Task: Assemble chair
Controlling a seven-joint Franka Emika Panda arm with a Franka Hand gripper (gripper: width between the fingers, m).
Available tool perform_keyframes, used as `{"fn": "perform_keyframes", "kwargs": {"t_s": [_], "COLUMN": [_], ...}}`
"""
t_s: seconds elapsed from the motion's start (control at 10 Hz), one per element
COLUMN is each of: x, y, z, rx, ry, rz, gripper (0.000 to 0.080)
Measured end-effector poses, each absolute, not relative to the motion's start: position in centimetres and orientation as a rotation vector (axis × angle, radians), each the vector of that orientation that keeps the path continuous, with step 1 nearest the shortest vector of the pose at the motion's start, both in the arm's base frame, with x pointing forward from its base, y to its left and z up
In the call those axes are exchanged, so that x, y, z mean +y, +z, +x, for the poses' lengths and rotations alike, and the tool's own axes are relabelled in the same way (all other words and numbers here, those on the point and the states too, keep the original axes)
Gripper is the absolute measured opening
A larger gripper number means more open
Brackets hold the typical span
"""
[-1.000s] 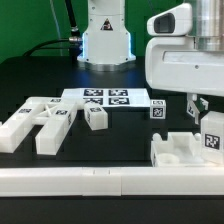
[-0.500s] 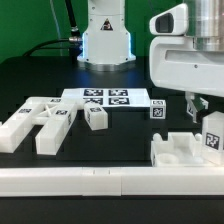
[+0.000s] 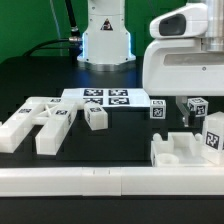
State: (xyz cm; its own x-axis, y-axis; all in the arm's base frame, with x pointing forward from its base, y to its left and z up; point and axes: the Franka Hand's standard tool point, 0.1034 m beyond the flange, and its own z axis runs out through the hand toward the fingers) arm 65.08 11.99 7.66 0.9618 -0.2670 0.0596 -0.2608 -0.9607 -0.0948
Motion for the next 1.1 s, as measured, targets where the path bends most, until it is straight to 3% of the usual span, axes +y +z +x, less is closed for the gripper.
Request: {"fn": "perform_keyframes", "kwargs": {"t_s": [0.7, 0.8, 0.9, 1.1], "x": [11.81, 11.69, 11.69, 11.66], "y": [7.88, 7.86, 7.87, 7.86], "z": [65.32, 65.33, 65.33, 65.34], "rx": [-0.379, -0.489, -0.466, -0.457], "ry": [-0.141, -0.145, -0.144, -0.144], "rz": [-3.059, -3.048, -3.05, -3.051], "gripper": [0.0649, 0.052, 0.052, 0.0288]}}
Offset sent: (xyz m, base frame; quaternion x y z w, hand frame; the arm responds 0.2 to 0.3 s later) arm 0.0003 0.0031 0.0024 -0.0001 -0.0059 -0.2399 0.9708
